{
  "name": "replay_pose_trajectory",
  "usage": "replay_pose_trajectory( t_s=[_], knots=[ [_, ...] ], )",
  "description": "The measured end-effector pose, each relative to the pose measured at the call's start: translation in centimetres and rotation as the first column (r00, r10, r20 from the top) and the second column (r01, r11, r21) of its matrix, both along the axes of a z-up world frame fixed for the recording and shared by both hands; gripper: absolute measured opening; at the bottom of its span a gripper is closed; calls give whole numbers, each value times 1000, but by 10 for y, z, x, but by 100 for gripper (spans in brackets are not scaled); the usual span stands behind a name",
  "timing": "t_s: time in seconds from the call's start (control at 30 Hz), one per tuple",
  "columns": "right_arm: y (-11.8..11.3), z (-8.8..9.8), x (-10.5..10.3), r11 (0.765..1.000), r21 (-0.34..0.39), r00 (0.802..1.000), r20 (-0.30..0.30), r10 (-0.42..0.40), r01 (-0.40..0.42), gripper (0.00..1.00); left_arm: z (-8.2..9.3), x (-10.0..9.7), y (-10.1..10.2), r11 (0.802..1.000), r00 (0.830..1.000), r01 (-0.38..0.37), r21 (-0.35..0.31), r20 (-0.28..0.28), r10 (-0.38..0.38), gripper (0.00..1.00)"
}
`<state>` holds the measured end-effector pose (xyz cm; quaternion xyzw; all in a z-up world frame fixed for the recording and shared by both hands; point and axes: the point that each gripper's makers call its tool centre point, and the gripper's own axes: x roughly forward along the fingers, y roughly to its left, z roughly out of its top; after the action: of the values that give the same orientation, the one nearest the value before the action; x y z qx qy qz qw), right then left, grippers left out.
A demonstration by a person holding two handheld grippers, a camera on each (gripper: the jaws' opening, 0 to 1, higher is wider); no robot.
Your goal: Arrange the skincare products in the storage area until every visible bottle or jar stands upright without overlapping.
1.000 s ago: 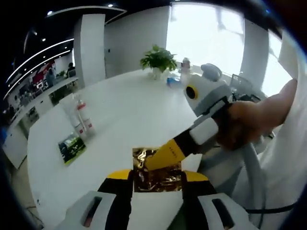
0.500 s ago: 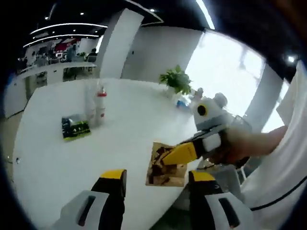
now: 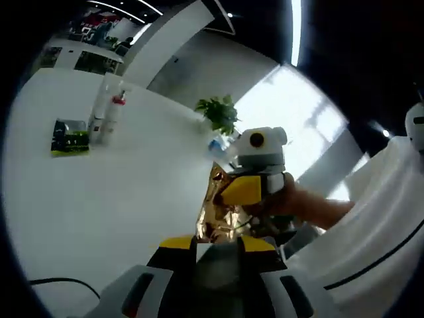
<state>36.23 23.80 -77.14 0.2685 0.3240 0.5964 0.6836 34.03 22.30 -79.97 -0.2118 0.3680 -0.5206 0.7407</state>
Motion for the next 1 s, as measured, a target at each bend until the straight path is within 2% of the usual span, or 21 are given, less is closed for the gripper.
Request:
replay_pose_trajectory(
  t_s=[0.07, 0.13, 0.17, 0.37, 0.6, 1.0],
  knots=[
    [-1, -1, -1, 1000, -7, 1000, 3, 4, -4, 2, -2, 1, -1, 1000, 1000, -7, 12, -11, 7, 23],
    [-3, -1, -1, 1000, -3, 1000, -6, 9, -9, 2, -3, 0, 0, 1000, 1000, -2, 17, 0, 2, 14],
    [-3, -1, -1, 1000, -2, 1000, -5, 8, -8, 2, -2, 0, 0, 1000, 1000, -1, 14, 4, 1, 13],
    [-3, -2, 1, 1000, -6, 1000, 8, -11, 11, 3, 3, 0, -1, 999, 999, -14, -35, -51, 12, 2],
    [-2, -5, 2, 1000, -13, 1000, -2, -20, 20, 4, 1, -1, 1, 999, 998, -23, -28, -51, 22, 1],
    [-5, -3, 17, 992, 13, 993, -3, -122, 122, 21, 11, 10, 7, 990, 993, -95, -104, -73, 88, 1]
  ],
)
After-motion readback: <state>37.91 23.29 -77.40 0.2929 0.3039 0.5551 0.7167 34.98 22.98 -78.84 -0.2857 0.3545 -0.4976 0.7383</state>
